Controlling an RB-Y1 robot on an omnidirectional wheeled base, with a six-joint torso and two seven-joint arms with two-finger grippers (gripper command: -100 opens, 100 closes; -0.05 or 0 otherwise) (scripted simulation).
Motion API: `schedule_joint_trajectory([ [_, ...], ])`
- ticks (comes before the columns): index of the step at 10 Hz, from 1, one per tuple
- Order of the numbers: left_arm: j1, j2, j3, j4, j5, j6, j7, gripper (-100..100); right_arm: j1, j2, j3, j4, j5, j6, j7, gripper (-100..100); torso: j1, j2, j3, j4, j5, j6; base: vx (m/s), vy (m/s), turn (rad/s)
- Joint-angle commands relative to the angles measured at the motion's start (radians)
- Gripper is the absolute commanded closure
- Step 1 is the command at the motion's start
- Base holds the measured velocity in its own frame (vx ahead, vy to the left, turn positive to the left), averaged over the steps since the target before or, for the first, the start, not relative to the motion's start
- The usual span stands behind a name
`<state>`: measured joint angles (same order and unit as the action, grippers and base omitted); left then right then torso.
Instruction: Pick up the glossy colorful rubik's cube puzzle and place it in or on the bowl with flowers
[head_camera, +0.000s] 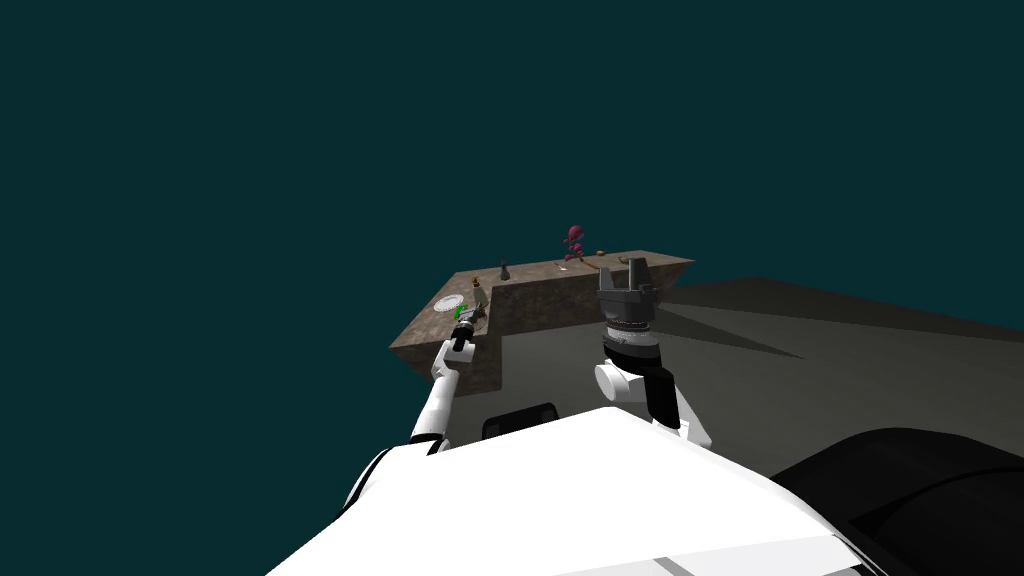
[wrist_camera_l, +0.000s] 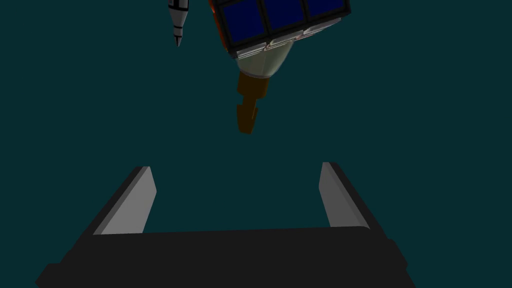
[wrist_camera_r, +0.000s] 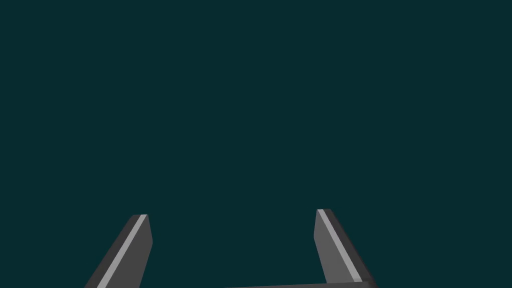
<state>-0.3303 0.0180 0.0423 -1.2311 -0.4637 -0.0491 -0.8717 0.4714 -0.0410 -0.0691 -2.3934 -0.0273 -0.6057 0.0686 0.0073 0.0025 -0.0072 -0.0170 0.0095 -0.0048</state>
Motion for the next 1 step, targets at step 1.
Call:
schedule_joint_trajectory([
  [1,0.000,0.000,0.000,0.000,0.000,0.000,0.000,0,0.000,0.000,0.000,0.000,0.000,0.000,0.000,0,0.000,0.000,0.000,0.000,0.000,0.000,0.000,0.000,0.000],
])
